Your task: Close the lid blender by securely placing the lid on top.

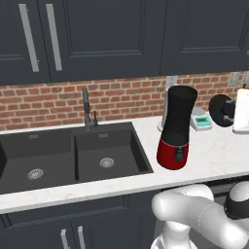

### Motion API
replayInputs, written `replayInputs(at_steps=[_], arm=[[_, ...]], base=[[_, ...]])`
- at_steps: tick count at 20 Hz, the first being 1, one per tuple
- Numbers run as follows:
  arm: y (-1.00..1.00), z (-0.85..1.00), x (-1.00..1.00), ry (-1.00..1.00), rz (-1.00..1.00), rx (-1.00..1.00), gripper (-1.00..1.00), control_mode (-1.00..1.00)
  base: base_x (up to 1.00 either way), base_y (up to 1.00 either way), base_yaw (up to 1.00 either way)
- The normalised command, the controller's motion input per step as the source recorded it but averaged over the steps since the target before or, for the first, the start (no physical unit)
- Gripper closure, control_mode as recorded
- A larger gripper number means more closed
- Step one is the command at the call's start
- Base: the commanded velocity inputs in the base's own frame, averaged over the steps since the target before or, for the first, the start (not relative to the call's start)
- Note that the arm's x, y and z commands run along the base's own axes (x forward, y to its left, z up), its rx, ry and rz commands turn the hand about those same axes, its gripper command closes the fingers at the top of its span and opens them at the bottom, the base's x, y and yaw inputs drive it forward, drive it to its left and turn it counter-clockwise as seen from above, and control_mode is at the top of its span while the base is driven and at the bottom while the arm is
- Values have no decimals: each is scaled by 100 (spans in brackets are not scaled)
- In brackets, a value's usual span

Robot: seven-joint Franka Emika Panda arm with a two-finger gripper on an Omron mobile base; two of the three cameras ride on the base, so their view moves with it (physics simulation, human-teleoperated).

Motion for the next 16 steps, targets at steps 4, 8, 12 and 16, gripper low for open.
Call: replayInputs(at_steps=[4, 8, 12, 16], arm=[[35, 56, 0, -7, 0, 2, 100, -100], [31, 53, 0, -1, 2, 2, 100, -100], [27, 49, 0, 0, 3, 1, 100, -100], [51, 28, 10, 1, 3, 0, 100, -100]], base=[[0, 0, 0], [0, 0, 0], [0, 0, 0], [0, 0, 0]])
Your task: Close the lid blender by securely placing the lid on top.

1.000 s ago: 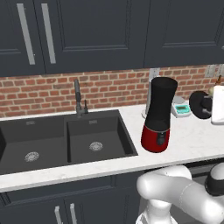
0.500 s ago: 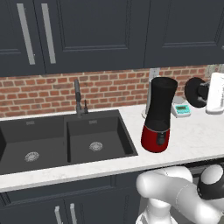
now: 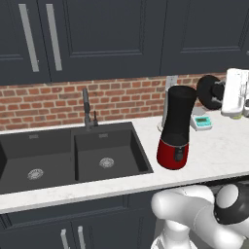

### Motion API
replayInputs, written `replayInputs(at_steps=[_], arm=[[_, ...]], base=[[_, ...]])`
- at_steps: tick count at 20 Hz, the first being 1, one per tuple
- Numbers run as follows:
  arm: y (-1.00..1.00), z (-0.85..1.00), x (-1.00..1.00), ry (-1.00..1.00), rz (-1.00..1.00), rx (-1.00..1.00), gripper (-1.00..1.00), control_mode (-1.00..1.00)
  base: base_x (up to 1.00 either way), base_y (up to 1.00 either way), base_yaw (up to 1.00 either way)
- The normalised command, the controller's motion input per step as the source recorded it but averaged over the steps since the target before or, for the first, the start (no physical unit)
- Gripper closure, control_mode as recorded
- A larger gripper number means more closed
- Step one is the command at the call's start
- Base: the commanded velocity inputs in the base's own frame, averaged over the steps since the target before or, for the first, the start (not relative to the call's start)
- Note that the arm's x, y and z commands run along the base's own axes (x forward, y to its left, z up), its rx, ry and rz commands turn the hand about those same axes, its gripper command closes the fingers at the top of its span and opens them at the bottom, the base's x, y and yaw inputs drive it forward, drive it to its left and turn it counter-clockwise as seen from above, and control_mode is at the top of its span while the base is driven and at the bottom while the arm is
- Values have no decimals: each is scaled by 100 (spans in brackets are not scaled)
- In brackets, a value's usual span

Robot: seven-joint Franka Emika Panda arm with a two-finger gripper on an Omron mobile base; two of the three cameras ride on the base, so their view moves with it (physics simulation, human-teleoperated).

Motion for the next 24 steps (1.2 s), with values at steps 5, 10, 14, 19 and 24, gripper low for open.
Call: replayInputs(at_steps=[5, 10, 14, 19, 24], arm=[[63, 5, 38, 6, 2, 0, 100, -100], [42, 0, 42, 9, 3, 0, 100, -100], [3, 0, 45, 16, 0, 0, 100, -100], [-2, 0, 53, 20, 0, 0, 100, -100], [0, 0, 42, 17, 0, 0, 100, -100]], base=[[0, 0, 0], [0, 0, 0], [0, 0, 0], [0, 0, 0], [0, 0, 0]])
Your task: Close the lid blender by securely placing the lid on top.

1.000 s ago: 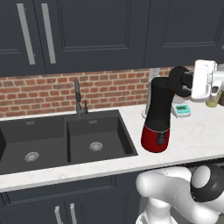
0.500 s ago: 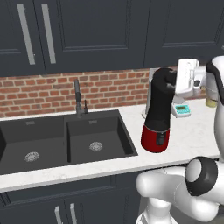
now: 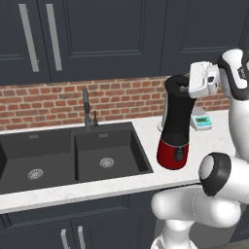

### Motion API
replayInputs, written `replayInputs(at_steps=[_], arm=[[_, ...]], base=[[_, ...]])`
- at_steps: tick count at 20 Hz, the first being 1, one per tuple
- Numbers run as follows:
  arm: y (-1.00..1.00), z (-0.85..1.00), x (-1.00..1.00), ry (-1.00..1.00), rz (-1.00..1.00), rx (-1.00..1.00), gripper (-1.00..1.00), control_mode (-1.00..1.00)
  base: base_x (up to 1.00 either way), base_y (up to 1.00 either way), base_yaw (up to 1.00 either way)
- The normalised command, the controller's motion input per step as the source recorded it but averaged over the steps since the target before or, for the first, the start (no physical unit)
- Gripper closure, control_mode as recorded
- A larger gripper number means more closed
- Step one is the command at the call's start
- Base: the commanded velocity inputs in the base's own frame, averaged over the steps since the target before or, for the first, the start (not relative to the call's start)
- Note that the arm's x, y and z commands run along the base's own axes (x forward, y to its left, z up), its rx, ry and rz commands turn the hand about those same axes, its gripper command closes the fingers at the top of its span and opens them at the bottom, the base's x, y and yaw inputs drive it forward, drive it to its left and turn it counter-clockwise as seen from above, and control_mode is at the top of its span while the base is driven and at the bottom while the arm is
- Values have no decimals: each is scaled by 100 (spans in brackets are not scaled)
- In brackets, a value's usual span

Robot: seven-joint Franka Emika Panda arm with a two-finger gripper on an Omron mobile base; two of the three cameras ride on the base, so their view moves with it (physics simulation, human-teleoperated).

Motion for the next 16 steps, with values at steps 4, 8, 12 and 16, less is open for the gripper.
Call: replayInputs(at_steps=[4, 8, 12, 16], arm=[[-12, -4, 6, 8, 0, 0, 100, -100], [-29, -20, 0, 0, 0, 0, 100, -100], [-12, -30, 0, 0, 0, 0, 100, -100], [8, -26, 0, 1, 0, 0, 100, -100]], base=[[0, 0, 0], [0, 0, 0], [0, 0, 0], [0, 0, 0]])
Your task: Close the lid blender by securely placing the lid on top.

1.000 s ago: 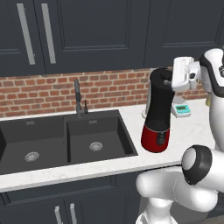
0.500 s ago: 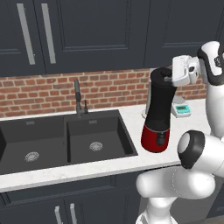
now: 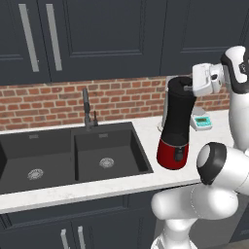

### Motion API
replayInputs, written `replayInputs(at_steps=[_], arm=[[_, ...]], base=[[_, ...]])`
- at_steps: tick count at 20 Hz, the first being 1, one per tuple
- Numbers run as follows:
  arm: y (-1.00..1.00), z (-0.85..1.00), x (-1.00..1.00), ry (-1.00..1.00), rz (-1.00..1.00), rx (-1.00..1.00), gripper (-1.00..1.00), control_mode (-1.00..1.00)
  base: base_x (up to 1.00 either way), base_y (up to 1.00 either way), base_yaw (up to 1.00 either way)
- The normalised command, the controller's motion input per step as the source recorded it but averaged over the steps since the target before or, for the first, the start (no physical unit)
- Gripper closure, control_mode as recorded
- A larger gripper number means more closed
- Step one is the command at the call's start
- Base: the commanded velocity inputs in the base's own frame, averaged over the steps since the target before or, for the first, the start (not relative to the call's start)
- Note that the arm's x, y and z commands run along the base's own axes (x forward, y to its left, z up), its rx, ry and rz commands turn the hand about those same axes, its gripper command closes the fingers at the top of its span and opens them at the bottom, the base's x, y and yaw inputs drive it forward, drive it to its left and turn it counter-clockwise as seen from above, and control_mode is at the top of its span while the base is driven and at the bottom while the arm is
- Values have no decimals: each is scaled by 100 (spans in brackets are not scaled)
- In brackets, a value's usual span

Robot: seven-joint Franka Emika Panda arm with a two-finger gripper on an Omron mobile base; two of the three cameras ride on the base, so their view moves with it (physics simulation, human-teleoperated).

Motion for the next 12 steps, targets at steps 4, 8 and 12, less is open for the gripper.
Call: replayInputs(at_steps=[4, 8, 12], arm=[[6, -7, -2, 3, 0, 0, 100, -100], [0, 0, -22, 1, 0, 0, 100, -100], [8, 0, -18, 2, 0, 0, 100, -100]], base=[[0, 0, 0], [0, 0, 0], [0, 0, 0]])
